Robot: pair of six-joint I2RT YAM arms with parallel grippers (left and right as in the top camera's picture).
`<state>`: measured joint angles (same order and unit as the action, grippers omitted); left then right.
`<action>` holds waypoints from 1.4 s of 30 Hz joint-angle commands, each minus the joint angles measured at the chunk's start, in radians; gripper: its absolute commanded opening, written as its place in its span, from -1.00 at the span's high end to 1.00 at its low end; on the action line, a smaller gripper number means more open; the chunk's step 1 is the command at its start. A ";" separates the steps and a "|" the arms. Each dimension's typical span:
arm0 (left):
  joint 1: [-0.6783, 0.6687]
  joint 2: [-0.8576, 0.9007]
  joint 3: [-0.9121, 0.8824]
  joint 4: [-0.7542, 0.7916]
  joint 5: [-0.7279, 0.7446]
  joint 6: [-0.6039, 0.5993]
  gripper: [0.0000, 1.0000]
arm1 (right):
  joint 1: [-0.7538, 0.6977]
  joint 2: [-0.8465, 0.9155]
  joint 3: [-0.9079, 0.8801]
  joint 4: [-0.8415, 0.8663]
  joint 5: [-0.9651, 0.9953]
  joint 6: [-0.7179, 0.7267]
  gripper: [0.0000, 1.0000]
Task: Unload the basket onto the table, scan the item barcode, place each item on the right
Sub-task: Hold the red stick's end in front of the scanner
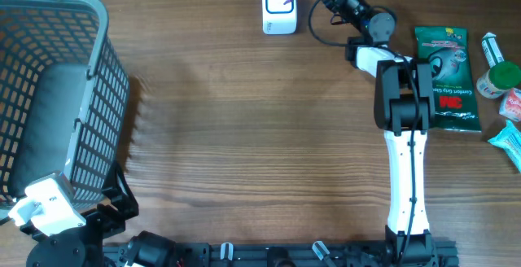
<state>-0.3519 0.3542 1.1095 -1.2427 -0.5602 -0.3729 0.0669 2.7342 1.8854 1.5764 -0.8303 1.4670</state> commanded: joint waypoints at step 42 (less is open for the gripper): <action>-0.004 -0.003 -0.003 0.003 -0.009 -0.002 -1.00 | 0.050 0.008 0.022 -0.013 -0.216 -0.673 0.92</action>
<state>-0.3519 0.3542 1.1095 -1.2427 -0.5602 -0.3725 0.1146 2.7342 1.8935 1.5669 -0.8959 0.8467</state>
